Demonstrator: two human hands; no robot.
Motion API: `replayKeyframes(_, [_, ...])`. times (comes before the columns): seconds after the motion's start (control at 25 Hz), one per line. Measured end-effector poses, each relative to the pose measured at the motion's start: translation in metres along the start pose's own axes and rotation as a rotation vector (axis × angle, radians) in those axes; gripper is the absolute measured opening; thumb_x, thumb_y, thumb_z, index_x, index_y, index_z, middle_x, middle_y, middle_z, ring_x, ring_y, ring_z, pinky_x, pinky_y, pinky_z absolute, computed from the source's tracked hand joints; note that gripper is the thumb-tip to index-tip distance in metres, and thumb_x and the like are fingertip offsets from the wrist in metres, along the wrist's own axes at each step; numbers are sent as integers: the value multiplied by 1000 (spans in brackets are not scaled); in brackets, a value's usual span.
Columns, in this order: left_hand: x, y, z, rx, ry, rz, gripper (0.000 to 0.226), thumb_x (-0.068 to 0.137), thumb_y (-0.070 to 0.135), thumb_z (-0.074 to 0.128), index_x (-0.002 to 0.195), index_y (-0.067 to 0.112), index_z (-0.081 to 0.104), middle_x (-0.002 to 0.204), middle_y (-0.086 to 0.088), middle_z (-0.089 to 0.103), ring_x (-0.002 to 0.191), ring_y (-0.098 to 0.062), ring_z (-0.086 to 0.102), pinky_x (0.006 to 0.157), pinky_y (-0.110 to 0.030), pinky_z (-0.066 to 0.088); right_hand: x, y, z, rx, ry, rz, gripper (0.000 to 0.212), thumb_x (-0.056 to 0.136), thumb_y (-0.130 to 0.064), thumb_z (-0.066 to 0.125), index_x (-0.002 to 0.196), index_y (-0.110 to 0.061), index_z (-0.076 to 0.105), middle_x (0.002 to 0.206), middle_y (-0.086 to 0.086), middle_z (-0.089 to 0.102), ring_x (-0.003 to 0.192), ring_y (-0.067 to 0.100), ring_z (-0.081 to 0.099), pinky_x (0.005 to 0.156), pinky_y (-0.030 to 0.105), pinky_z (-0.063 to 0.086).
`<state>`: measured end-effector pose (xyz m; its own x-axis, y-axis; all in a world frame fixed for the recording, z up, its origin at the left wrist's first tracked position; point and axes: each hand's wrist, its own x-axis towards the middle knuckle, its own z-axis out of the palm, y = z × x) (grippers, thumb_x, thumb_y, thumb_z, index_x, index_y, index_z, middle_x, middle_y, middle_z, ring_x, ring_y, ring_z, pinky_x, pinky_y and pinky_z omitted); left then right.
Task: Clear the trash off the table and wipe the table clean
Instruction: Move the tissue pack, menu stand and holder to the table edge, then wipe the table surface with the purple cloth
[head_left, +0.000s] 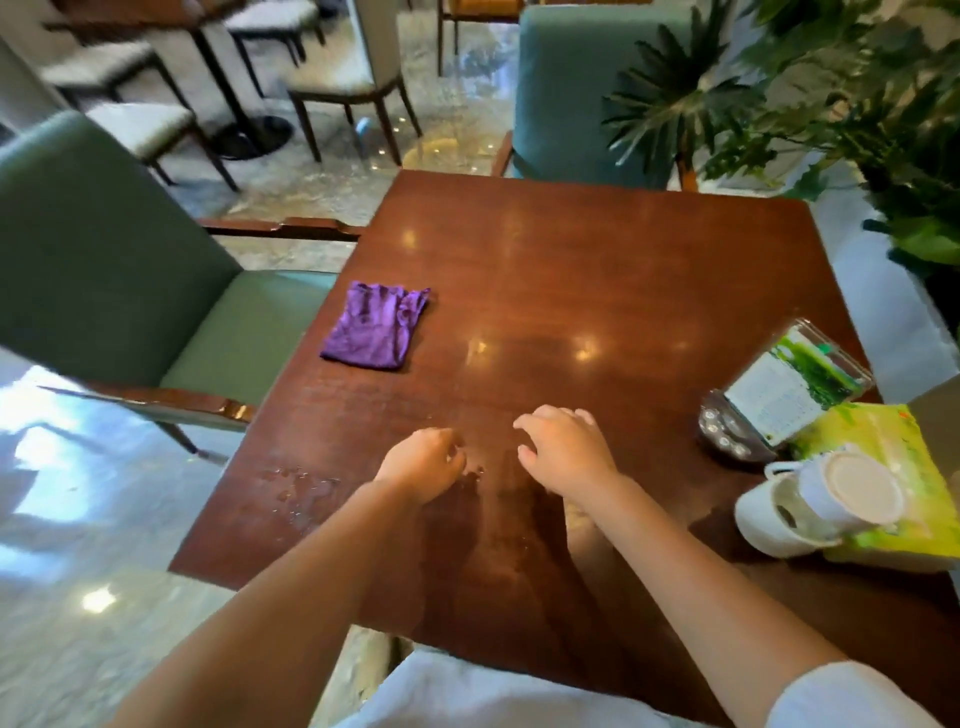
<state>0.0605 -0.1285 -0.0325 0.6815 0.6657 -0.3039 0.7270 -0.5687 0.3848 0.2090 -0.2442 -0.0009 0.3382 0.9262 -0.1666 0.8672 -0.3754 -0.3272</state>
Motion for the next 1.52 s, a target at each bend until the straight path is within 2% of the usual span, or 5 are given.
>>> replayKeyframes(0.52, [112, -127, -116, 84, 95, 34, 21, 88, 19, 49, 97, 8, 65, 105, -11, 64, 99, -33, 59, 78, -36, 48, 180, -87, 5, 5, 64, -30, 34, 89, -27, 49, 122, -18, 55, 124, 7, 56, 116, 29, 49, 96, 40, 40])
replayKeyframes(0.76, [204, -171, -107, 188, 117, 223, 44, 91, 26, 54, 133, 11, 49, 134, -12, 48, 121, -31, 48, 97, -41, 42, 272, -100, 55, -39, 146, -3, 49, 88, -23, 53, 135, -18, 43, 150, 6, 32, 139, 24, 21, 108, 39, 26])
replayKeyframes(0.96, [241, -202, -78, 300, 30, 320, 60, 96, 31, 45, 149, 14, 21, 158, -10, 16, 145, -24, 13, 117, -36, 16, 308, -103, 102, -73, 10, 36, 58, 94, -31, 47, 146, -24, 21, 158, 6, 10, 145, 23, 4, 115, 43, 13])
replayKeyframes(1.24, [242, -202, -71, 173, 228, 315, 39, 97, 24, 49, 135, 14, 50, 146, -5, 44, 136, -20, 37, 107, -28, 30, 314, -107, 115, 62, 144, 99, 44, 98, -9, 37, 140, -21, 37, 154, 5, 26, 143, 19, 18, 110, 35, 29])
replayKeyframes(1.52, [234, -142, -41, 241, 166, 403, 40, 101, 26, 37, 140, 16, 42, 151, -2, 36, 140, -15, 29, 108, -22, 22, 271, -42, 103, 70, 151, 98, 45, 97, -4, 36, 138, -20, 41, 153, 4, 29, 142, 16, 21, 109, 35, 32])
